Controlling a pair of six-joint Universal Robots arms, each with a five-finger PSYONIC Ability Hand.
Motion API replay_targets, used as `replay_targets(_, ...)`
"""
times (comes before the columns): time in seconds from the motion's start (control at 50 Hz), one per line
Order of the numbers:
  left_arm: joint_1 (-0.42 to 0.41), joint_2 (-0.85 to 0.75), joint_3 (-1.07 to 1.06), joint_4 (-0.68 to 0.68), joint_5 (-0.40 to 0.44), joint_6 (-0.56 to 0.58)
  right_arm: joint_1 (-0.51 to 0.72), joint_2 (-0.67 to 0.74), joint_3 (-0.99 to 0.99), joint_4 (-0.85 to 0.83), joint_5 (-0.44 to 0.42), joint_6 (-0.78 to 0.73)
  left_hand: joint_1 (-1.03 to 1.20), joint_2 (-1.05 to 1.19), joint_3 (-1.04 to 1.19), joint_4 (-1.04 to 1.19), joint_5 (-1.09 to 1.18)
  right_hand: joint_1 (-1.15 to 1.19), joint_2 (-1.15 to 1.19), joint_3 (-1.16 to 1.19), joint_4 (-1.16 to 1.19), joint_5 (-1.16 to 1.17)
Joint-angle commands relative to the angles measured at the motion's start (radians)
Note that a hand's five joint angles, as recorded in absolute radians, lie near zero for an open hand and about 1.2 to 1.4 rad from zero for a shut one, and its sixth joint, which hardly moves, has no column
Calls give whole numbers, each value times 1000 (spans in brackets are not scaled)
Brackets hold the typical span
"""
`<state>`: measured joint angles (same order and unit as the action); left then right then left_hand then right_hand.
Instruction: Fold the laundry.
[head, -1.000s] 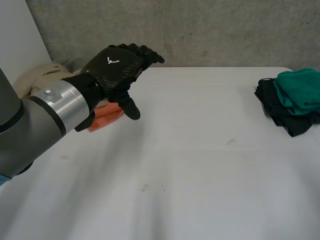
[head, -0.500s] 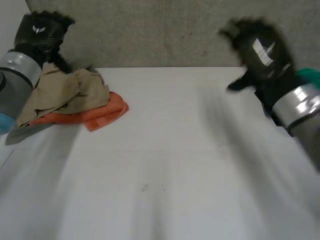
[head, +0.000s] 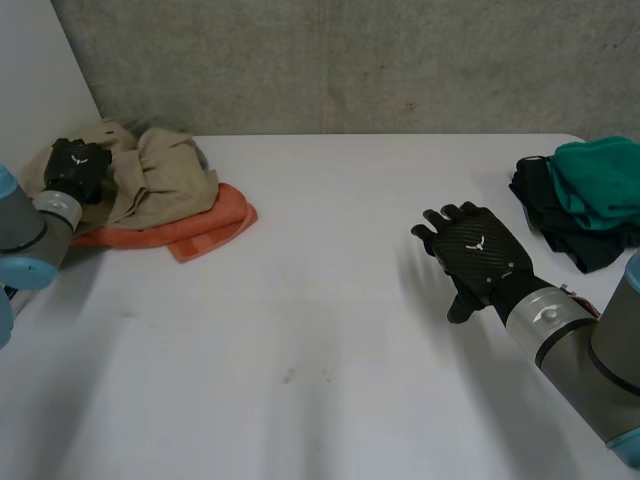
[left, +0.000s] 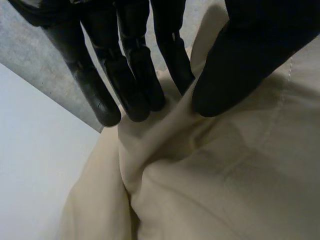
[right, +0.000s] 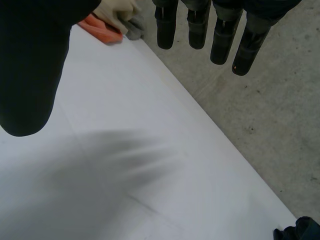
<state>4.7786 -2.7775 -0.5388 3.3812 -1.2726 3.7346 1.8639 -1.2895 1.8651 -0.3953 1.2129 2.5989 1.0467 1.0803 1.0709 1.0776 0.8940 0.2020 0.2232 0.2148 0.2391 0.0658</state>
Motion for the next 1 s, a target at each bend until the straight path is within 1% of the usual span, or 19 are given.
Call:
replay_targets(0.02,-81,177,-154,55,-2,-59,-25,-2,11,-2,-1,4,350,316,325,319,328,-27,-49,-40,-65,-66)
replay_targets(0.1,-138,395,-358,136,2,-165,-52,-16,11,-2,0,9,350,316,325,319,328,-27,-49,-40,-65,-66)
replay_targets(0.12,-166,497,-462,176,9,-245,-57,-17,8,-2,0,9,350,316,325,319,328,-27,-49,-40,-65,-66)
replay_targets(0.18,-206,587,-545,199,25,-340,-81,-33,2,-2,4,9,350,316,325,319,328,-27,-49,-40,-65,-66)
replay_targets(0.2,-251,658,-613,207,60,-429,-89,-39,2,-2,4,10,350,316,325,319,328,-27,-49,-40,-65,-66)
replay_targets(0.26,-339,761,-709,205,143,-575,-130,-65,-4,-7,4,12,350,316,325,319,328,-27,-49,-40,-65,-66)
replay_targets(0.34,-445,818,-829,202,263,-715,-166,-82,-18,-10,5,20,350,316,325,319,328,-27,-49,-40,-65,-66)
replay_targets(0.4,-517,811,-891,208,312,-734,-193,-90,-38,-10,17,39,350,316,325,319,328,-27,-49,-40,-65,-66)
replay_targets(0.42,-570,794,-911,214,331,-725,-199,-90,-43,-8,22,46,350,316,325,319,328,-27,-49,-40,-65,-66)
replay_targets(0.44,-571,794,-911,214,331,-725,-207,-90,-47,-4,25,50,350,316,325,319,328,-27,-49,-40,-65,-66)
replay_targets(0.48,-632,747,-914,193,346,-707,-224,-88,-61,-4,33,66,-325,-358,-349,-356,-347,-27,-49,-40,-65,-66)
replay_targets(0.52,-644,740,-915,173,352,-699,-230,-88,-72,-4,34,69,-685,-719,-709,-716,-707,-27,-49,-40,-65,-66)
replay_targets(0.62,-640,779,-905,93,338,-677,-226,-88,-109,-2,33,70,-777,-811,-802,-808,-799,-27,-49,-40,-65,-66)
replay_targets(0.7,-597,858,-899,76,305,-683,-223,-83,-139,0,33,70,-772,-805,-796,-802,-793,-27,-49,-40,-65,-66)
replay_targets(0.76,-517,904,-908,69,210,-683,-209,-80,-159,9,30,70,-754,-788,-778,-785,-776,-27,-49,-40,-65,-66)
replay_targets(0.78,-488,921,-914,67,147,-682,-201,-80,-162,13,27,70,-754,-788,-778,-785,-776,-27,-49,-40,-65,-66)
replay_targets(0.84,-457,946,-931,60,40,-676,-122,-79,-182,38,25,70,-754,-788,-778,-785,-776,-27,-49,-40,-65,-66)
replay_targets(0.92,-433,989,-989,27,-154,-661,9,-60,-228,93,13,63,-757,-790,-781,-788,-779,-27,-49,-40,-65,-66)
replay_targets(1.0,-393,990,-1033,26,-208,-599,93,5,-311,165,8,61,-766,-799,-790,-797,-787,-27,-49,-40,-65,-66)
